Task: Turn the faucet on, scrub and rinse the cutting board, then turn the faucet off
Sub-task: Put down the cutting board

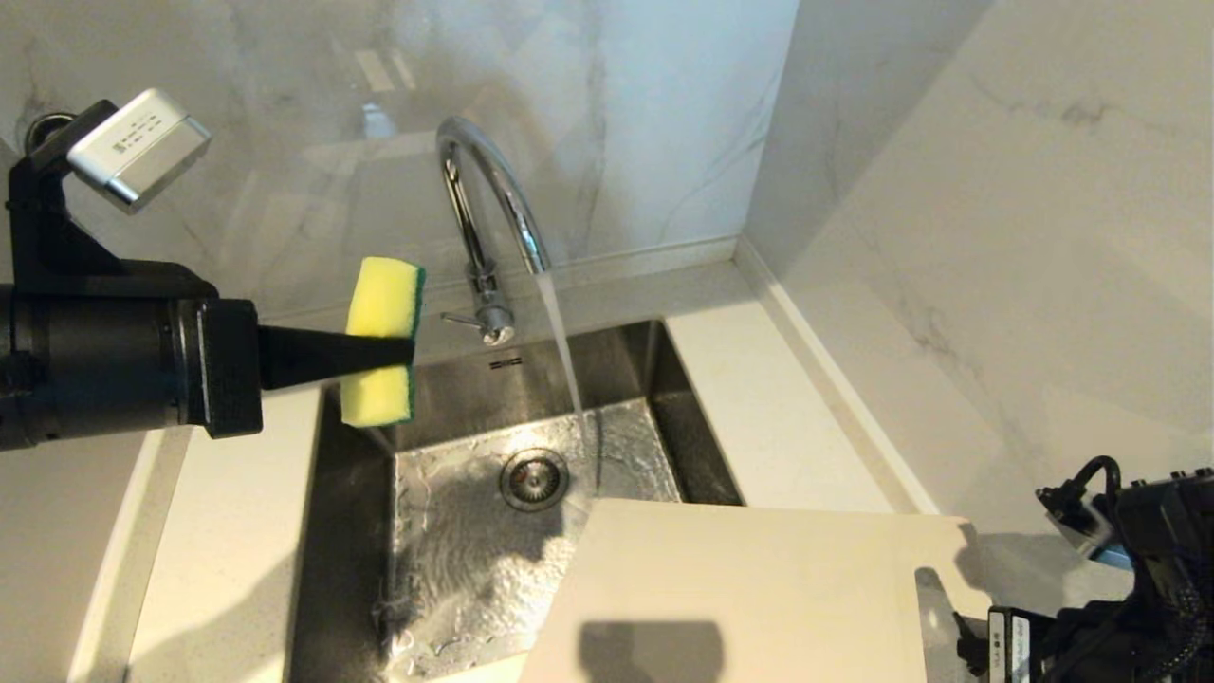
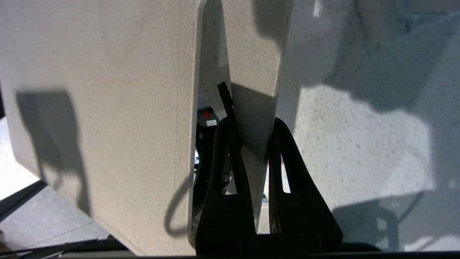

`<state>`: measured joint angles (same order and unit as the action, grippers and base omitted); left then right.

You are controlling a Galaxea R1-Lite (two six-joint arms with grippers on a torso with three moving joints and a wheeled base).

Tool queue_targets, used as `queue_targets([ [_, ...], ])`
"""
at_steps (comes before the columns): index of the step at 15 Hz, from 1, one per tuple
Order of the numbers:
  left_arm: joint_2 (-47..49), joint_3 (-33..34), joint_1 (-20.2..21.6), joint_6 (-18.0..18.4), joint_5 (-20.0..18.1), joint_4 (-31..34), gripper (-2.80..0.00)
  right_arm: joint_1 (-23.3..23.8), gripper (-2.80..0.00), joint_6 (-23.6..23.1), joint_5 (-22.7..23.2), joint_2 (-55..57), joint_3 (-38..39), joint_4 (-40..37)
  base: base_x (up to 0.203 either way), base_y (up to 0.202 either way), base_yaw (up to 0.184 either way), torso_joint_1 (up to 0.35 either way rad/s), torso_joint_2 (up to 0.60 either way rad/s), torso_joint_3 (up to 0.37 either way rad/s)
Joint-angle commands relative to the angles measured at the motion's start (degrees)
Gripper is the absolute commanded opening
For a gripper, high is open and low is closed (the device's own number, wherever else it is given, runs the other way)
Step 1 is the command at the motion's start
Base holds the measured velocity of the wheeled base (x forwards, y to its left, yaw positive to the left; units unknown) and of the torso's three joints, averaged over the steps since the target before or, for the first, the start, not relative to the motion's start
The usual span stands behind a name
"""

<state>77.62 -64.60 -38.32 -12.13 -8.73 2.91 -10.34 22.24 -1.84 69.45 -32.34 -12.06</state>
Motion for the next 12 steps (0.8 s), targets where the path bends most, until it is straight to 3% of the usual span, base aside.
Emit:
queue_targets([
  [1,-1.5,0.5,0.0,-0.1,-0.1,0.1,-2.8,0.0,-2.8,0.0,0.0,3.6,2.3,3.8,0.0,0.0,0.0,0.0,0.0,0.0],
  [5,-3.4,1.2,0.0,-0.1,0.1,0.9,-2.8,-0.1,-2.8,-1.8,0.3,8.7,4.9,10.8,0.0,0.0,0.0,0.0,0.0,0.0],
  [12,-4.3,1.7,0.0,-0.5,0.2,0.7,-2.8,-0.4,-2.8,-5.8,1.8,14.7,8.4,16.8,0.0,0.0,0.0,0.0,0.0,0.0],
])
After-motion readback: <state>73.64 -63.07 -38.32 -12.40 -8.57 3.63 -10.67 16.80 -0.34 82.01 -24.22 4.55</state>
